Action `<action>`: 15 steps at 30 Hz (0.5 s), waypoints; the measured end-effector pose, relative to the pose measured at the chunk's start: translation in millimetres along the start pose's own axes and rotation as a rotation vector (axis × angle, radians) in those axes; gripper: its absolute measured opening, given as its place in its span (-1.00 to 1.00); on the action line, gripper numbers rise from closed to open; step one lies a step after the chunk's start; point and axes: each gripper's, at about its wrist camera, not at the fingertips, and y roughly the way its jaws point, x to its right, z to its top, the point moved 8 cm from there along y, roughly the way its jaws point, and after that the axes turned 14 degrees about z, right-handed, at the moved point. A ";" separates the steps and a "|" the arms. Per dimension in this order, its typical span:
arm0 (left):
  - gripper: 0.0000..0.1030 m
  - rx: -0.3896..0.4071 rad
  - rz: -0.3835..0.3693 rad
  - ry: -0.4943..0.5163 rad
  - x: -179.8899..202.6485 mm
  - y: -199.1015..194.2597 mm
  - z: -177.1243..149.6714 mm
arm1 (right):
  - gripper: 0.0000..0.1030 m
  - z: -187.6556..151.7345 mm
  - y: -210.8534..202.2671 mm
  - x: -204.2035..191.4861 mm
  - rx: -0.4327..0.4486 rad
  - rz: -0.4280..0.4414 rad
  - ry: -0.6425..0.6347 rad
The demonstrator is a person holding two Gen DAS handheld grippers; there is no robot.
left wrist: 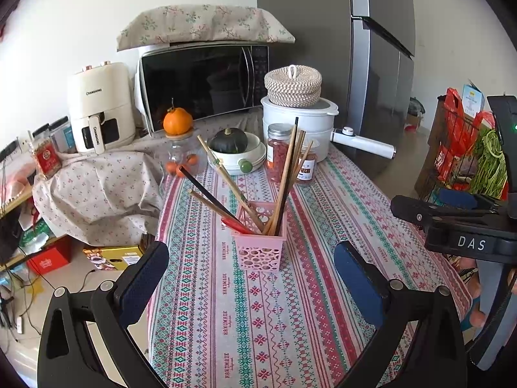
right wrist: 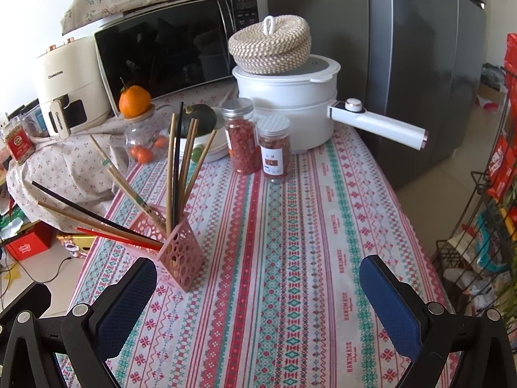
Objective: Organize utensils
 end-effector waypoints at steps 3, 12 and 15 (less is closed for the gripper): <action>1.00 -0.001 -0.001 0.002 0.4 -0.1 -0.4 | 1.00 -0.9 1.1 0.6 -0.006 0.003 0.005; 1.00 0.001 0.000 0.002 0.4 -0.5 -0.7 | 1.00 -3.0 3.3 1.0 -0.015 0.003 0.010; 1.00 0.001 0.000 0.003 0.5 -0.7 -0.8 | 1.00 -3.1 3.3 0.9 -0.017 0.003 0.010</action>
